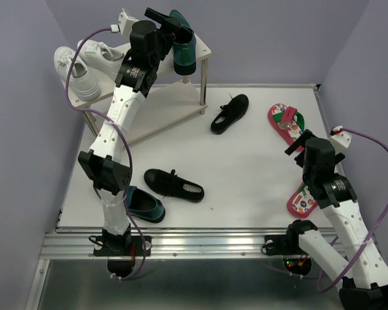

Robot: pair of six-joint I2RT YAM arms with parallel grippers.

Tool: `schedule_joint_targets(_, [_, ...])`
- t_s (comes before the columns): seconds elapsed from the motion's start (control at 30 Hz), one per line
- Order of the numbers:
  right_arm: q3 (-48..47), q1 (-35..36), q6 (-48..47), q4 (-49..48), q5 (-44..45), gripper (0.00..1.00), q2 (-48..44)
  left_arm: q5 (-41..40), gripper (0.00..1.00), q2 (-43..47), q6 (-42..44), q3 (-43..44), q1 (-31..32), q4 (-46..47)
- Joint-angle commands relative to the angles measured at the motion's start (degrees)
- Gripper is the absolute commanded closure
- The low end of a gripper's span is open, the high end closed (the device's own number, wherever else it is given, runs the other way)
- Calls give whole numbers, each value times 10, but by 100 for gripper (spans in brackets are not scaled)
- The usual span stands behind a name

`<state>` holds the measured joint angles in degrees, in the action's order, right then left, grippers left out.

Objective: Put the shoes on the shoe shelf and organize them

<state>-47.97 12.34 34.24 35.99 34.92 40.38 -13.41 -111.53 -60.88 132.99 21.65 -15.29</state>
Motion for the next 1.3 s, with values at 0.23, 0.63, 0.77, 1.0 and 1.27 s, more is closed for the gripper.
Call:
schedule_joint_targets(0.23, [-29,-1,-8,-29,-21,0,19,-10,9,147,195,-58,19,23])
schedule_joint_targets(0.63, [-16,-1,-2,-42,-30,0,28,63,3,219,392,-244,60,3])
schedule_joint_targets(0.77, [-16,-1,-2,-43,-29,0,26,91,4,195,435,-246,72,3])
schedule_joint_targets(1.0, [-15,-1,-3,-36,-25,0,22,112,5,138,461,-206,71,-12])
schedule_joint_targets(1.27, [-14,-1,-5,-32,-19,0,18,165,6,77,456,-146,74,-15])
